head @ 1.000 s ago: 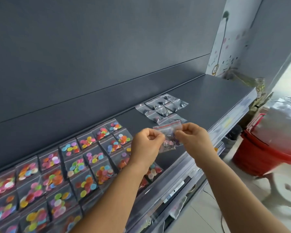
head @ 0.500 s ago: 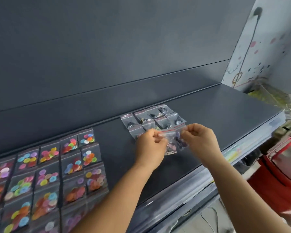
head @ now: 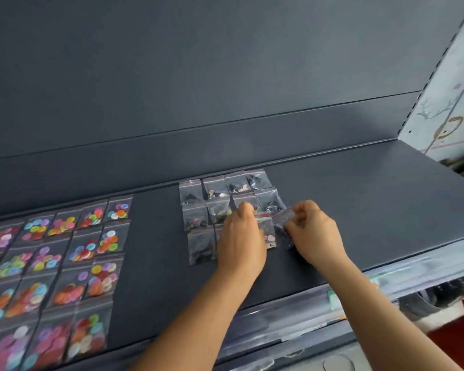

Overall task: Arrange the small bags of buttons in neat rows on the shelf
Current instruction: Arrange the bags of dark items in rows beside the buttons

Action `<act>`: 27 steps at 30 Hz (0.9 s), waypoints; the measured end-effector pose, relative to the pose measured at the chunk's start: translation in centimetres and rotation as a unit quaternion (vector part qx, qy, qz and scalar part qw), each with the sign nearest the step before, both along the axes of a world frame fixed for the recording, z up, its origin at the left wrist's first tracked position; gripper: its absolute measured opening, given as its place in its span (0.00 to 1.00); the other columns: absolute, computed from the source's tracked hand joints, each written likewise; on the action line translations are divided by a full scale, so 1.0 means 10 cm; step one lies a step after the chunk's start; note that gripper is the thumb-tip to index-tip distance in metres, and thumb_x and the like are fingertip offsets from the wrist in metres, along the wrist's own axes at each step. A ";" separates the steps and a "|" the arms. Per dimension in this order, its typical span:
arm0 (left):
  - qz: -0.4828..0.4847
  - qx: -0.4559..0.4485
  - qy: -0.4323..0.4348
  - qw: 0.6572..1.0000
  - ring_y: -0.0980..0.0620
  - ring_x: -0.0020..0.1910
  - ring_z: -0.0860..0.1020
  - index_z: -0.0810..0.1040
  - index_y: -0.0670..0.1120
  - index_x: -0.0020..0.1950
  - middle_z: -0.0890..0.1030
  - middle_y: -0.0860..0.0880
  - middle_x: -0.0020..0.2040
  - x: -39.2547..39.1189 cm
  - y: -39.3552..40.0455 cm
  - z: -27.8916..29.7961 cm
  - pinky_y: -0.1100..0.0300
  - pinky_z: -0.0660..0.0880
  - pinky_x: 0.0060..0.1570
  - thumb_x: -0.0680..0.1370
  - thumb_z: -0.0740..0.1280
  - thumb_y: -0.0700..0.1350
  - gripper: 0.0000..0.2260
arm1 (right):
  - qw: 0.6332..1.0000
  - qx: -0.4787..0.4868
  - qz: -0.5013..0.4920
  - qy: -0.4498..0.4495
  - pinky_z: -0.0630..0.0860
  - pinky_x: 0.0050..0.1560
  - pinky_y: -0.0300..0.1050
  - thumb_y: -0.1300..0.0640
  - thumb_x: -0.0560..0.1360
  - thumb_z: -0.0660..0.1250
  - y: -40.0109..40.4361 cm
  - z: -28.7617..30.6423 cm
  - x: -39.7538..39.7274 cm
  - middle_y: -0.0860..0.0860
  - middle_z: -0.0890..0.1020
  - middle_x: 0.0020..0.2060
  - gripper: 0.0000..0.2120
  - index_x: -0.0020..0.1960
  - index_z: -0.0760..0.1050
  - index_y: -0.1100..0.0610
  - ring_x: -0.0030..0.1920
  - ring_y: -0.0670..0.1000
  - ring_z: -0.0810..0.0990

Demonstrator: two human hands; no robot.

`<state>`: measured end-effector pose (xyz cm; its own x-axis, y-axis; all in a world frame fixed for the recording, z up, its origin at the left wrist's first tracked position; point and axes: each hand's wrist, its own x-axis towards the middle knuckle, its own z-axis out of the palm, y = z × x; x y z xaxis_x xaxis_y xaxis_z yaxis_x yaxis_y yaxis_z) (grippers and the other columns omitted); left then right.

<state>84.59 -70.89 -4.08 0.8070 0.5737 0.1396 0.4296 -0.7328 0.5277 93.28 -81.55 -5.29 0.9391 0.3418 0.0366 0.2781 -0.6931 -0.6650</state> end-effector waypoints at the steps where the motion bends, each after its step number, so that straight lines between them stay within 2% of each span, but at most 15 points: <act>1: 0.002 0.034 0.002 0.999 0.46 0.56 0.72 0.67 0.47 0.62 0.73 0.47 0.58 -0.01 0.00 -0.01 0.54 0.74 0.50 0.77 0.64 0.38 0.15 | 1.000 -0.011 0.008 -0.017 0.72 0.49 0.47 0.59 0.72 0.67 -0.01 -0.01 0.00 0.53 0.78 0.50 0.14 0.57 0.72 0.57 0.51 0.57 0.76; 3: -0.013 0.087 -0.011 0.996 0.46 0.59 0.69 0.68 0.48 0.63 0.70 0.48 0.59 -0.04 0.01 0.00 0.54 0.72 0.53 0.76 0.66 0.38 0.17 | 0.998 -0.017 0.030 -0.056 0.70 0.49 0.47 0.58 0.72 0.68 -0.05 0.00 -0.01 0.54 0.74 0.54 0.17 0.60 0.72 0.55 0.55 0.58 0.73; 5: -0.081 0.119 -0.017 0.989 0.47 0.59 0.68 0.72 0.47 0.64 0.72 0.48 0.60 -0.06 0.02 -0.01 0.54 0.70 0.56 0.76 0.66 0.39 0.17 | 0.992 -0.020 0.083 -0.095 0.68 0.48 0.46 0.59 0.72 0.68 -0.10 0.01 -0.01 0.54 0.75 0.54 0.14 0.58 0.76 0.52 0.55 0.58 0.72; 7: -0.154 0.133 -0.002 0.979 0.48 0.62 0.68 0.74 0.46 0.65 0.74 0.50 0.63 -0.10 0.00 -0.03 0.55 0.68 0.60 0.78 0.64 0.41 0.15 | 0.982 -0.032 0.154 -0.106 0.71 0.50 0.46 0.61 0.72 0.67 -0.17 0.01 -0.02 0.52 0.77 0.54 0.13 0.55 0.80 0.51 0.54 0.57 0.73; 9: -0.177 0.125 0.026 0.976 0.48 0.62 0.70 0.75 0.45 0.64 0.75 0.50 0.62 -0.12 0.00 -0.07 0.54 0.69 0.61 0.79 0.61 0.42 0.14 | 0.973 -0.049 0.202 -0.099 0.74 0.53 0.48 0.62 0.73 0.66 -0.21 0.01 -0.03 0.51 0.78 0.55 0.15 0.56 0.80 0.50 0.55 0.56 0.73; 13: -0.162 0.107 0.043 0.980 0.47 0.62 0.72 0.73 0.46 0.67 0.76 0.49 0.61 -0.15 0.01 -0.12 0.53 0.70 0.60 0.80 0.61 0.43 0.16 | 0.974 -0.047 0.194 -0.106 0.75 0.52 0.50 0.60 0.73 0.68 -0.22 -0.01 -0.03 0.52 0.79 0.55 0.15 0.57 0.80 0.50 0.55 0.57 0.74; 18: -0.148 0.116 0.048 0.981 0.48 0.60 0.73 0.75 0.45 0.64 0.77 0.49 0.59 -0.16 0.00 -0.11 0.53 0.70 0.58 0.81 0.59 0.45 0.14 | 0.977 -0.056 0.172 -0.115 0.73 0.47 0.47 0.58 0.72 0.68 -0.13 -0.03 -0.04 0.51 0.78 0.54 0.13 0.57 0.79 0.49 0.55 0.56 0.72; 21: -0.141 0.122 0.060 0.981 0.47 0.59 0.73 0.76 0.45 0.62 0.77 0.49 0.57 -0.15 -0.01 -0.11 0.52 0.70 0.57 0.80 0.60 0.45 0.12 | 0.976 -0.058 0.175 -0.114 0.72 0.48 0.45 0.57 0.72 0.68 -0.14 -0.04 -0.03 0.50 0.77 0.55 0.15 0.58 0.79 0.48 0.55 0.55 0.72; 24: -0.137 0.125 0.068 0.980 0.46 0.59 0.73 0.76 0.45 0.62 0.77 0.49 0.57 -0.15 -0.01 -0.10 0.52 0.71 0.57 0.80 0.61 0.44 0.13 | 0.974 -0.069 0.184 -0.112 0.68 0.47 0.40 0.57 0.73 0.68 -0.15 -0.04 -0.01 0.50 0.77 0.56 0.16 0.60 0.78 0.47 0.56 0.54 0.72; 27: -0.135 0.128 0.075 0.980 0.47 0.59 0.72 0.75 0.45 0.62 0.77 0.49 0.57 -0.16 -0.02 -0.10 0.53 0.70 0.57 0.80 0.61 0.44 0.12 | 0.973 -0.077 0.192 -0.105 0.68 0.48 0.40 0.56 0.73 0.68 -0.15 -0.01 0.00 0.49 0.76 0.56 0.16 0.60 0.77 0.47 0.56 0.54 0.72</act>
